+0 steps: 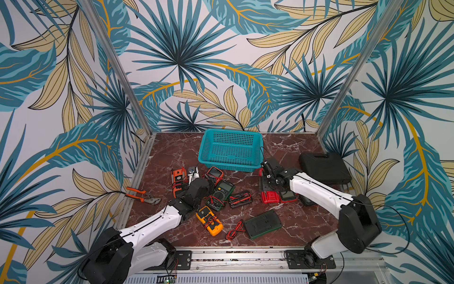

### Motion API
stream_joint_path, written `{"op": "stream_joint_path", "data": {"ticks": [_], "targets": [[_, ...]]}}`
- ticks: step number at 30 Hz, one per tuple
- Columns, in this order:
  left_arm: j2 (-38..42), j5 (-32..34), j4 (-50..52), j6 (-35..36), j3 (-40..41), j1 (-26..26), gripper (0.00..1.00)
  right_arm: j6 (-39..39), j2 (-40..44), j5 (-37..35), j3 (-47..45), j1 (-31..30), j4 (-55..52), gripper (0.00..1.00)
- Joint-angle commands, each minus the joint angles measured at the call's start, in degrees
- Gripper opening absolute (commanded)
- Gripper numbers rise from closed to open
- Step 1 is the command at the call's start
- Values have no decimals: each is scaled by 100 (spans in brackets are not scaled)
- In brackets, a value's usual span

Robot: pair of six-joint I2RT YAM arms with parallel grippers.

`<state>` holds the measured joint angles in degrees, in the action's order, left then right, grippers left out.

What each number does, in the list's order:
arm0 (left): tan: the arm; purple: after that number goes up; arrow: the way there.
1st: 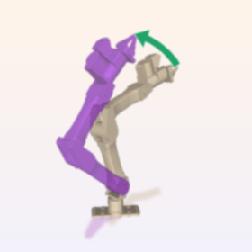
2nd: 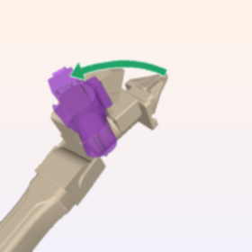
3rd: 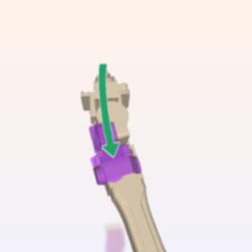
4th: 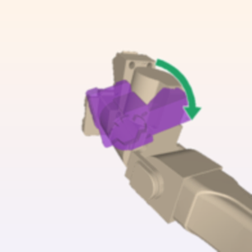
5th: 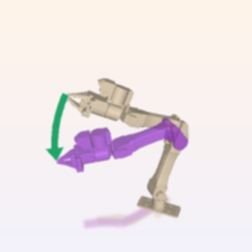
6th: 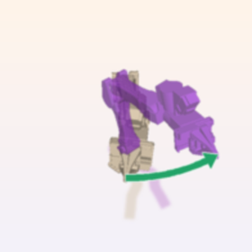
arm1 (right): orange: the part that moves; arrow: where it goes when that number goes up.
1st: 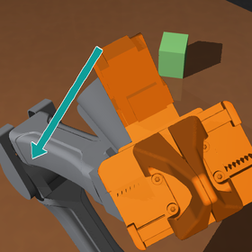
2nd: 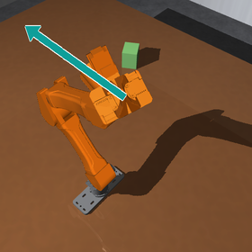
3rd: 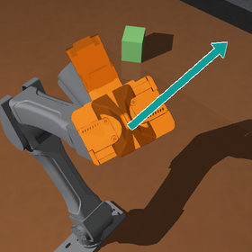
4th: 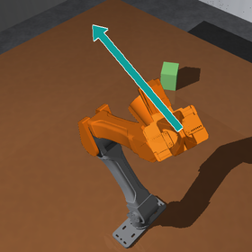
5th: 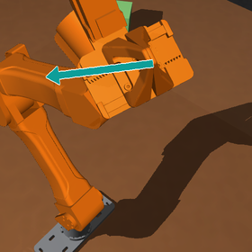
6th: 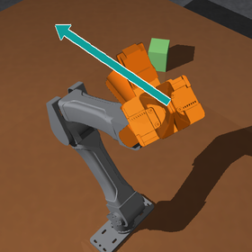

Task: Put the multimeter into the basket
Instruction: Pick up the multimeter from the center of the board, then place the multimeter in the basket.

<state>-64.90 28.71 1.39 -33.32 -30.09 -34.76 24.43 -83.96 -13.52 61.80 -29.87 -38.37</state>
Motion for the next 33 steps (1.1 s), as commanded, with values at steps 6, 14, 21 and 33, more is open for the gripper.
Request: {"op": "stream_joint_path", "data": {"ticks": [6, 14, 21, 33], "targets": [[344, 73, -105, 69, 82, 75, 100, -363, 446, -659, 1399, -10, -582, 0], [524, 25, 44, 27, 88, 93, 100, -806, -1343, -703, 4005, -9, -595, 0], [692, -93, 0, 10, 157, 99, 100, -573, -3329, -724, 6232, 64, -595, 0], [909, -111, 222, -36, 222, 101, 100, 48, -4937, -555, 7214, 249, -601, 2]]}}
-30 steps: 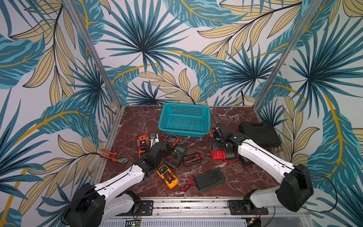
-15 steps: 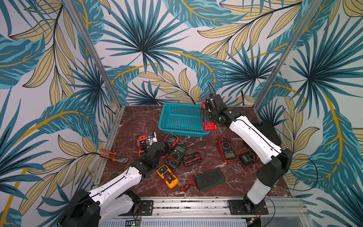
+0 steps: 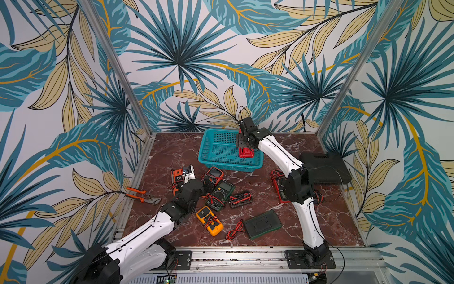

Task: Put the multimeter into the basket
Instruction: Place the multimeter in the basket.

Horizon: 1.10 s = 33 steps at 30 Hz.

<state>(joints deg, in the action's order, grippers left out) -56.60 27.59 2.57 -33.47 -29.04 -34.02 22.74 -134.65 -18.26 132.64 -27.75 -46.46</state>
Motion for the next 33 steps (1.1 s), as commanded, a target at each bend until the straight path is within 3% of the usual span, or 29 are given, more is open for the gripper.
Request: {"op": "stream_joint_path", "data": {"ticks": [1, 15, 27, 29, 33], "targets": [[76, 9, 91, -18, 118, 32, 100, 242, 91, -85, 93, 58, 207, 2], [42, 97, 186, -54, 109, 27, 100, 572, -318, 67, -365, 193, -30, 6], [30, 121, 162, -54, 109, 22, 100, 254, -632, 94, -371, 558, -292, 16], [13, 121, 150, -64, 117, 22, 100, 155, -650, 165, -374, 614, -352, 25], [-23, 121, 113, -88, 118, 26, 100, -94, -618, 383, -381, 630, -416, 67]]}}
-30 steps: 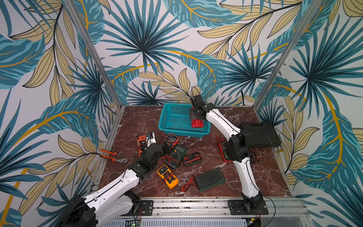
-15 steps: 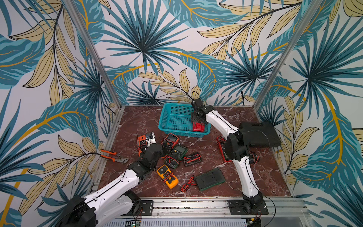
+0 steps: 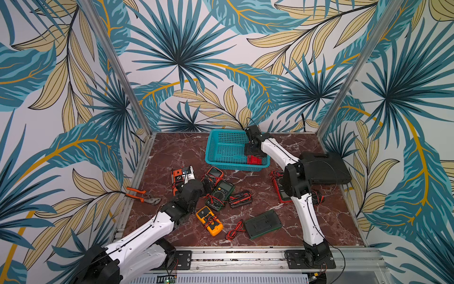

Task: Put the multimeter into the basket
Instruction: Place the multimeter in the basket.

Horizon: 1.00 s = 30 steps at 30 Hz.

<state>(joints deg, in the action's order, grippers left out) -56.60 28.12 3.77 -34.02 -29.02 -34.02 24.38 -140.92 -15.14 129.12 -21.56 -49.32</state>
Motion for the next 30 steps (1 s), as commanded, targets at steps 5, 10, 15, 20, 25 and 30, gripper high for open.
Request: {"op": "stream_joint_path", "data": {"ticks": [5, 10, 15, 20, 25, 30], "targets": [[-40, 62, -30, -53, 114, 27, 100, -464, 209, 282, -27, 14, -156, 100], [-28, 88, 8, -56, 98, 27, 100, -588, 589, 427, -35, 12, -175, 99], [17, 218, 253, -34, -28, 27, 100, -759, 1192, 777, -169, -2, -195, 99], [18, 668, 1121, -173, -382, 145, 100, -860, 1990, 793, -775, -56, -146, 99], [-21, 513, 1910, -93, -676, 789, 100, -782, 3123, 711, -2302, -104, 508, 100], [-89, -212, 2081, 172, -820, 1853, 100, -608, 4207, 662, -3826, -114, 1109, 100]]}}
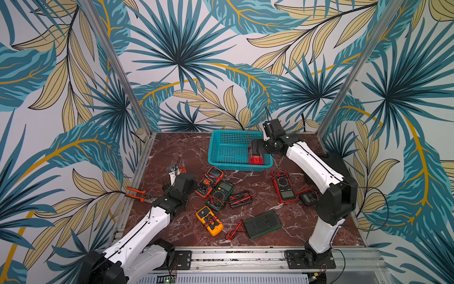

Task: Put the multimeter into the basket
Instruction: Pick up the multimeter from the center of the board.

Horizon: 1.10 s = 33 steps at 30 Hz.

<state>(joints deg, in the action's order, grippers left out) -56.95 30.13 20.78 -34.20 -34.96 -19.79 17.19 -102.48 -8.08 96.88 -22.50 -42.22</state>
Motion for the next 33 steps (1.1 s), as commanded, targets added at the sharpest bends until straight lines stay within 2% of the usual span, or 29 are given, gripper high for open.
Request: {"op": "stream_joint_path", "data": {"ticks": [1, 6, 10, 21, 33], "targets": [[-104, -606, 347, 240, -246, 634, 100, 153, 506, -54, -804, -26, 447, 99], [-791, -1856, 166, 741, -593, 1538, 100, 269, 1151, -238, -1763, -52, 724, 100], [-1582, -2327, 350, 1157, -1059, 1913, 100, 402, 1560, -523, -2337, -60, 834, 100], [-3327, -3072, 1022, 1942, -2147, 2023, 100, 642, 2140, -765, -2978, -59, 1073, 100], [-3905, -2845, 1174, 1883, -2258, 2023, 100, 671, 2072, -624, -2995, -57, 1100, 100]]}}
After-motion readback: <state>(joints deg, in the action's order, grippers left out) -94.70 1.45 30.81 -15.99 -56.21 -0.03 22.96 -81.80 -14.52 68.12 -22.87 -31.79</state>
